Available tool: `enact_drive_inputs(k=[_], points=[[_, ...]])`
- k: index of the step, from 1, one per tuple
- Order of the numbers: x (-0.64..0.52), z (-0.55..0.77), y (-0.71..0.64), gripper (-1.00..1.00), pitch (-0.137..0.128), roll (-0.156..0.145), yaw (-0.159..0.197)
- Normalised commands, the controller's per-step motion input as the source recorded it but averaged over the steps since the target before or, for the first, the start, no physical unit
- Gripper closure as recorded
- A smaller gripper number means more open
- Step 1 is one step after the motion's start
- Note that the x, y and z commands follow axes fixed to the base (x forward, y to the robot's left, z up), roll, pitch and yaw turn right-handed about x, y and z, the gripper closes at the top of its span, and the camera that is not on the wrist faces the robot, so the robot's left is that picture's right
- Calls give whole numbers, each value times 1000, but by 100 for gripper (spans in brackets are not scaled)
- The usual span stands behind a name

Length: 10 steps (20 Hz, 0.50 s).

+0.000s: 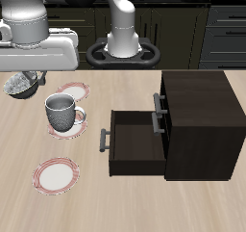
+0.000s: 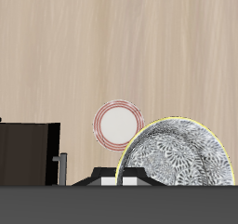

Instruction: Place the bowl on the farthest plate relative to the robot

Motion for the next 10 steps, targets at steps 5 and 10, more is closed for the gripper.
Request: enact_drive_inputs(k=[5, 10], points=[[60, 15, 18, 100, -16, -9, -7], [158, -208, 189, 100, -2, 26, -1]])
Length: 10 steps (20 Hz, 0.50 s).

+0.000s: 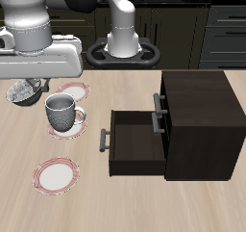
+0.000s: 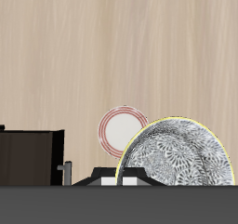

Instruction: Place the bowl on the farthest plate relative to the robot

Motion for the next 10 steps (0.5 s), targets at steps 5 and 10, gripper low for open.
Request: enact_drive_inputs(k=[5, 10], points=[[114, -390, 163, 100, 4, 11, 13], [79, -309, 2, 100, 28, 14, 4]])
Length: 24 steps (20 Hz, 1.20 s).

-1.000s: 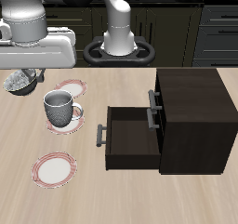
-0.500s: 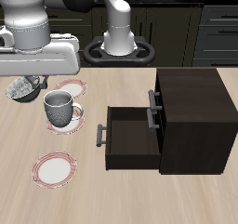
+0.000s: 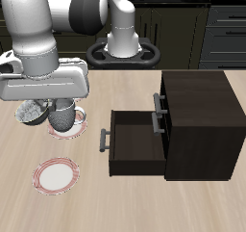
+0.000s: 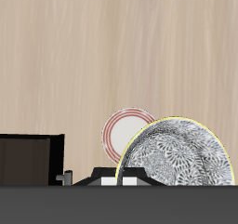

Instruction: Place the bowl on the farthest plate relative to the robot

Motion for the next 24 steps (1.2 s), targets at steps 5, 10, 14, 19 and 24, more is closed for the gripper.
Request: enact_drive_inputs(k=[5, 10, 14, 19, 24], points=[[84, -296, 4, 100, 0, -7, 8], [72, -214, 56, 100, -1, 0, 8], [63, -150, 76, 100, 6, 0, 5], [141, -405, 151, 100, 29, 18, -15], [62, -279, 40, 100, 9, -8, -5]])
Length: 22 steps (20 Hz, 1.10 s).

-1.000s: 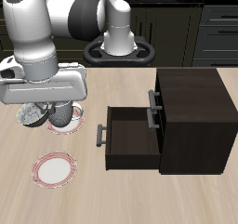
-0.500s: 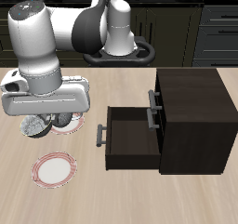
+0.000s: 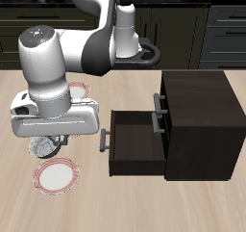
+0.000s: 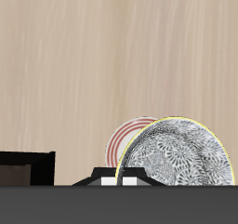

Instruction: Place the bowl on the farthest plate relative to the robot

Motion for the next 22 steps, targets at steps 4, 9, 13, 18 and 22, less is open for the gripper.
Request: enact_drive_inputs(k=[4, 9, 13, 18, 22], points=[[-83, -141, 97, 100, -75, -6, 24], [-191, -184, 95, 100, -94, -6, -47], [-35, -158, -12, 100, -38, -15, -25], [-4, -412, -96, 100, 13, -24, -12], [-8, -284, 60, 100, 31, 8, 8]])
